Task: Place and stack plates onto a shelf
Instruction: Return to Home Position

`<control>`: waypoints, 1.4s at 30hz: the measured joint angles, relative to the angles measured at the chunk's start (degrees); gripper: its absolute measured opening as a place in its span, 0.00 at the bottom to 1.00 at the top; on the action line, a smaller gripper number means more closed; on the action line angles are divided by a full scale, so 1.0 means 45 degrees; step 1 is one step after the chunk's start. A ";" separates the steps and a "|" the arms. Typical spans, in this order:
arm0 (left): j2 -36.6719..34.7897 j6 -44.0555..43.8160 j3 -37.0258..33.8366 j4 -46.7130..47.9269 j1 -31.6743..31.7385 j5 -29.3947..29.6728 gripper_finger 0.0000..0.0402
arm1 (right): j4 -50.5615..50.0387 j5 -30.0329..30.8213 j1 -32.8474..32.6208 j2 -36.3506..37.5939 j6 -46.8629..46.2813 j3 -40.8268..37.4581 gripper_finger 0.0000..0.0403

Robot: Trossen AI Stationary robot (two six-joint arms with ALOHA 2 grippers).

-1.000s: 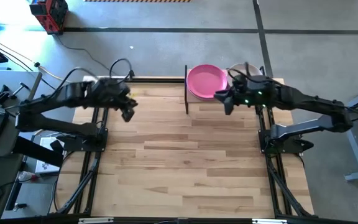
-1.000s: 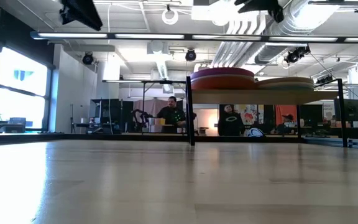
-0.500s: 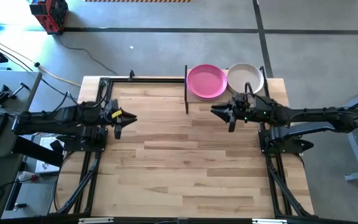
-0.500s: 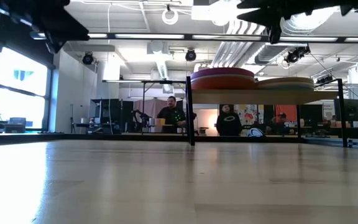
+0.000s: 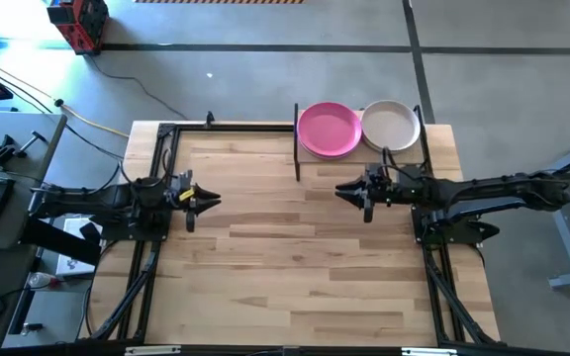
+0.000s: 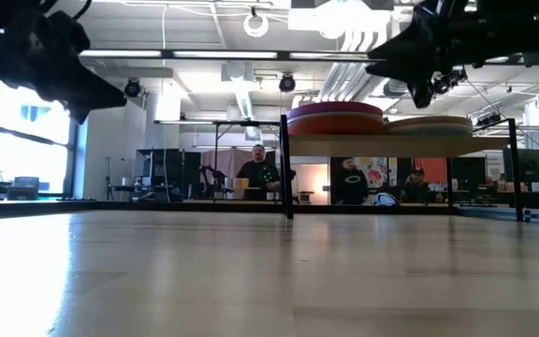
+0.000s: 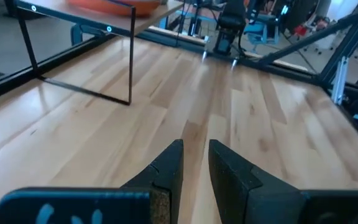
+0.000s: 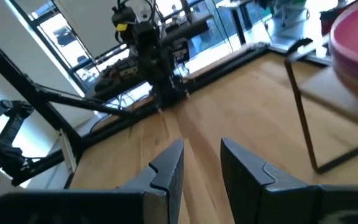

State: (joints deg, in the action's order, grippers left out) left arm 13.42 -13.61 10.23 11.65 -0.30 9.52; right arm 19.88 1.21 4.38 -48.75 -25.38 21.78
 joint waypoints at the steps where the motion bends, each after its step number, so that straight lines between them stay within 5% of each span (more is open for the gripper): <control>1: -0.0102 0.0151 -0.0252 -0.0213 0.0004 0.0005 0.16 | 0.0042 -0.0039 0.0000 0.0000 -0.0109 -0.0137 0.22; 8: -0.0364 0.0274 -0.1445 -0.0945 0.0005 0.0003 0.16 | 0.0190 -0.0241 0.0000 0.0000 -0.0245 -0.0490 0.22; 26: -0.0358 0.0842 -0.1461 -0.1077 0.0005 0.0057 0.16 | -0.0791 -0.1246 0.0000 0.0000 0.2087 -0.0607 0.22; 42: -0.0358 0.0836 -0.1461 -0.1114 0.0006 0.0055 0.16 | 0.1857 -0.1127 0.0136 0.1779 0.0976 -0.4716 0.22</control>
State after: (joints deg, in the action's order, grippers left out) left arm 11.81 -9.85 3.66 6.64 -0.27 9.77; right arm 28.23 -3.87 4.99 -40.75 -20.99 0.56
